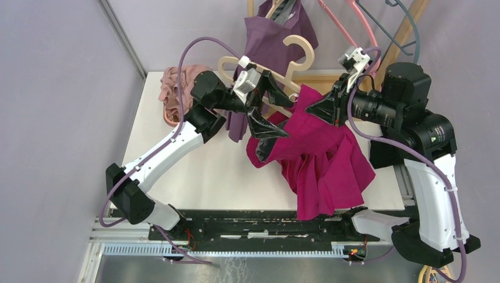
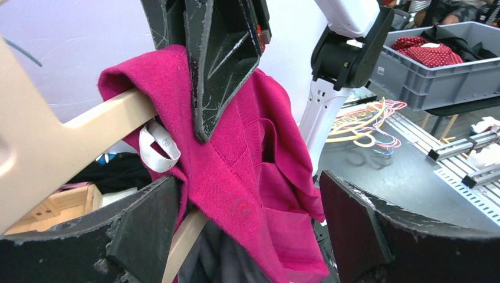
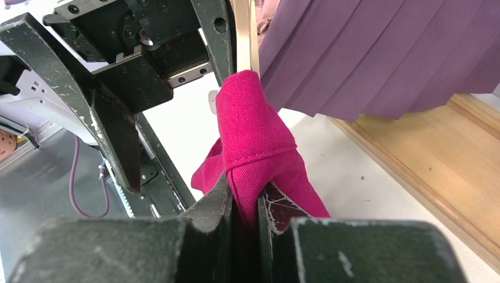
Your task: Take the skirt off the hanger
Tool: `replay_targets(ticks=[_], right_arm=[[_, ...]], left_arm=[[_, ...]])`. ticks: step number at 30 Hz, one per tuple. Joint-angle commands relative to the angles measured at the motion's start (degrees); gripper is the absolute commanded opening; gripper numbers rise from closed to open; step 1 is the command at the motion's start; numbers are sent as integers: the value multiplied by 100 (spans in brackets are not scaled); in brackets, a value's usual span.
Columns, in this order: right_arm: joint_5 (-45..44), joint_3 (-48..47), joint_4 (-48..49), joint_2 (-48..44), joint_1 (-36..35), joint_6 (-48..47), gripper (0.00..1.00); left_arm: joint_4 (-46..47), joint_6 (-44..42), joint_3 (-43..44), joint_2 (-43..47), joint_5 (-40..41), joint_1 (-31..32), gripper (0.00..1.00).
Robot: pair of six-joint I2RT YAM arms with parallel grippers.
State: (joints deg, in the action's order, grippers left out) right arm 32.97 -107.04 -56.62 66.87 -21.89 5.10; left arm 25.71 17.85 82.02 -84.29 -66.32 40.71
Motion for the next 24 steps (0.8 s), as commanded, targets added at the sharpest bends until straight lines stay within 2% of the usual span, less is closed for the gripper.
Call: replay_targets(ticks=[1,9,18,24], right_arm=[[119,-358,761,-30,-29,-28,1],[142,-372,776,-15,-51,-19,1],[124,-409,786,27,-69,-40,1],[122,-479,801,93,-91,-42,1]], left_arm=[[529,609,-15,-139,-201,184,92],[-77,27,-58,-389,141,429,92],[-2075,-1696,39,-463,903,643,92],[-2929,-2329,87,-313,1355,807,92]])
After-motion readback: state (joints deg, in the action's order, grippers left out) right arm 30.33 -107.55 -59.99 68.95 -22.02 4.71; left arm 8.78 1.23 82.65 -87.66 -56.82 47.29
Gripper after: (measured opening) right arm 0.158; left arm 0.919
